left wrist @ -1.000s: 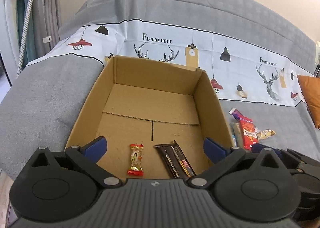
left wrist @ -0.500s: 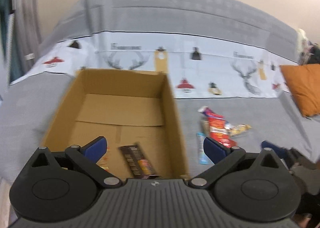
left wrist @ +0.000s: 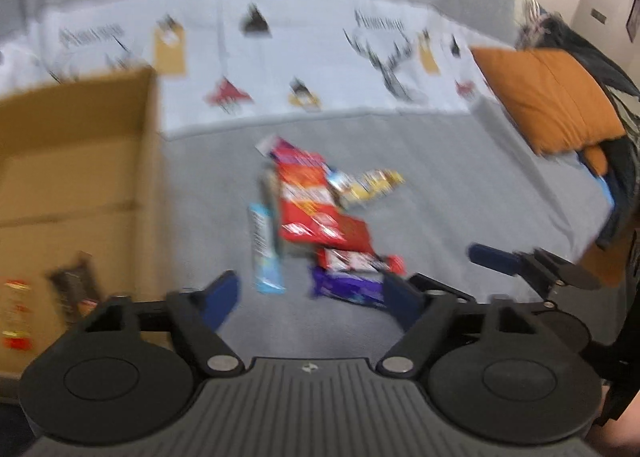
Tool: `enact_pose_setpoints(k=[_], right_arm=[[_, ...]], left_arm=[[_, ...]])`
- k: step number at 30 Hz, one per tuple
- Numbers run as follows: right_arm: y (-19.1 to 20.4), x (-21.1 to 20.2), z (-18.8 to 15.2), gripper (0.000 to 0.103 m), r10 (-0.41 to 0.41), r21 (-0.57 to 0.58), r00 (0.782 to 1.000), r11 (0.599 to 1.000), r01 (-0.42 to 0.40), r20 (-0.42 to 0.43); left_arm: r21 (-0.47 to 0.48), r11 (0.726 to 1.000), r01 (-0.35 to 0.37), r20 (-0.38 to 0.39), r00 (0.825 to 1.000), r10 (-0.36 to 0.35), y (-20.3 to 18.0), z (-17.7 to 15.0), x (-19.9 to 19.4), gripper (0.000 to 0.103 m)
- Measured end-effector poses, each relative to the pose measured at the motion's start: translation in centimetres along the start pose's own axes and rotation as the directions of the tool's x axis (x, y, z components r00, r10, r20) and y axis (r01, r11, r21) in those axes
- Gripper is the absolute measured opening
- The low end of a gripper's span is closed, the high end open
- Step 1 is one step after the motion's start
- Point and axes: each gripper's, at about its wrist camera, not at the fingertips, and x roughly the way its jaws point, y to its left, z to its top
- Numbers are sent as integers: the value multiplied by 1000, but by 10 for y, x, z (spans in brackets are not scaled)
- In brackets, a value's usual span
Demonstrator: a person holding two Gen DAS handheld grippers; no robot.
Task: Organize snacks
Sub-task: 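Grasp the purple chocolate bar with the left tool while the right tool grasps the red-white stick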
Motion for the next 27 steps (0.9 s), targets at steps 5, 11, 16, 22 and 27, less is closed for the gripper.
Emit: enact_pose_setpoints(k=[5, 11, 16, 22, 27], right_arm=[[-30, 15, -11, 54, 14, -8, 999, 1000, -15, -35], [-59, 42, -28, 30, 72, 78, 989, 995, -62, -130], [-56, 44, -27, 30, 39, 15, 991, 999, -38, -129], [-45, 59, -17, 34, 44, -138, 993, 989, -59, -110], [-28, 81, -18, 39, 63, -288, 990, 953, -98, -129]], left_arm=[[-181, 977, 116, -157, 977, -145, 0, 3, 62, 57], [-254, 962, 98, -243, 957, -161, -13, 6, 125, 57], [-275, 959, 76, -268, 951, -152, -11, 8, 143, 34], [-258, 963, 82, -294, 942, -159, 12, 10, 136, 24], [-332, 941, 73, -306, 935, -181, 25, 11, 137, 29]])
